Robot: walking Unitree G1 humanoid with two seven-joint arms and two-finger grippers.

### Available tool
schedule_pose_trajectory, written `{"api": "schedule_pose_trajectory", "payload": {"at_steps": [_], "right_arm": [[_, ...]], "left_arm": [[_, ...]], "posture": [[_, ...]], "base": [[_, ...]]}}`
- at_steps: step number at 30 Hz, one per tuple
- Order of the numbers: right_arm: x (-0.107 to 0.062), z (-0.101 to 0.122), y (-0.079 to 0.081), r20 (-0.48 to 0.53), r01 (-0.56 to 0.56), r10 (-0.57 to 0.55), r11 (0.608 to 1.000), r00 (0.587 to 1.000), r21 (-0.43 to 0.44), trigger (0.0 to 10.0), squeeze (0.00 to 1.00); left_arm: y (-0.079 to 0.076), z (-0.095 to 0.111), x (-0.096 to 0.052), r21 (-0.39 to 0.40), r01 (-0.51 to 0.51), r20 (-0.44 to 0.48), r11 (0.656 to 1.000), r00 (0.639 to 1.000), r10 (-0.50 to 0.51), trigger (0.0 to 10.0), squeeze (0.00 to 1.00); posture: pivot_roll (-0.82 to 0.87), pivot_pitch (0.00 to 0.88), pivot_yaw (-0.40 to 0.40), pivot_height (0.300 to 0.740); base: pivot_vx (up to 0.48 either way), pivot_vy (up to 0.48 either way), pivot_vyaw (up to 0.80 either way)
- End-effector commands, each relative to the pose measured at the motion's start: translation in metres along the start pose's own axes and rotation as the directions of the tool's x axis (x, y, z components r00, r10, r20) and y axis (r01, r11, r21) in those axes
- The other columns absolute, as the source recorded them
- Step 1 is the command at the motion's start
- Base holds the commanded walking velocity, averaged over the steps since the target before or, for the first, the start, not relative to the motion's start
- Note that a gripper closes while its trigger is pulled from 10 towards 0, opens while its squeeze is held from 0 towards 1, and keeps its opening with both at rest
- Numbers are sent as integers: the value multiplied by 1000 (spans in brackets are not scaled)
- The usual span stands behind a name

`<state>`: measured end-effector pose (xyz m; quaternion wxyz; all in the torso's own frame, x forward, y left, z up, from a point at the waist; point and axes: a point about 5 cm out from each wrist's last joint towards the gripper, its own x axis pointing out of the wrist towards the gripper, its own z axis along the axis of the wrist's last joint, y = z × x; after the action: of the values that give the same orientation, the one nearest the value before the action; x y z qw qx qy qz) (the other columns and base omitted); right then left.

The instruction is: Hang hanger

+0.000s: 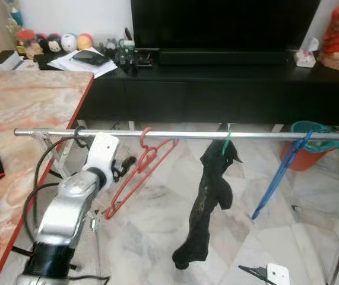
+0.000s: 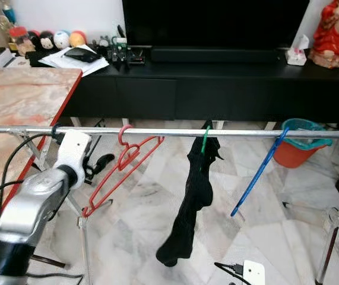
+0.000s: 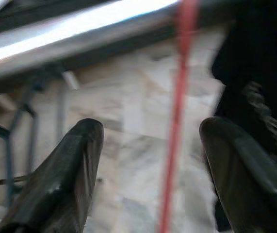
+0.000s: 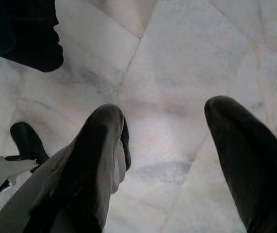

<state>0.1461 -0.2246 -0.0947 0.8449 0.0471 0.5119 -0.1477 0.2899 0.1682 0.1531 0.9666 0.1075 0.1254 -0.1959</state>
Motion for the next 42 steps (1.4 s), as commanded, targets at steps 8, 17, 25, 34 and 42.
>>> {"api": "schedule_pose_trajectory", "payload": {"at_steps": [8,17,25,34,42], "right_arm": [[0,0,-3,-10,-3,3,1000,1000,-27,10000,0],[0,2,-2,-6,-6,6,1000,1000,-25,10000,0],[0,1,-2,2,-4,4,1000,1000,4,10000,0],[0,1,-1,-4,-28,28,998,1000,-48,10000,0],[0,-2,0,4,-40,40,997,999,-64,10000,0]], "left_arm": [[-2,-50,-72,-13,340,-231,940,914,-334,10000,0],[10,-113,-88,-108,271,-445,957,847,-290,10000,0],[-6,-204,-58,-108,-75,-642,991,767,-12,10000,0],[-22,-249,-58,-76,-289,-747,954,650,138,10000,0],[-40,-271,-73,-95,-350,-814,932,566,130,10000,0]], "posture": [[-35,0,-20,740],[-30,0,-20,740],[-63,0,-21,740],[-81,0,-20,740],[-126,0,2,740]], "base": [[0,0,0],[0,0,0],[0,0,0],[0,0,0],[0,0,0]]}}
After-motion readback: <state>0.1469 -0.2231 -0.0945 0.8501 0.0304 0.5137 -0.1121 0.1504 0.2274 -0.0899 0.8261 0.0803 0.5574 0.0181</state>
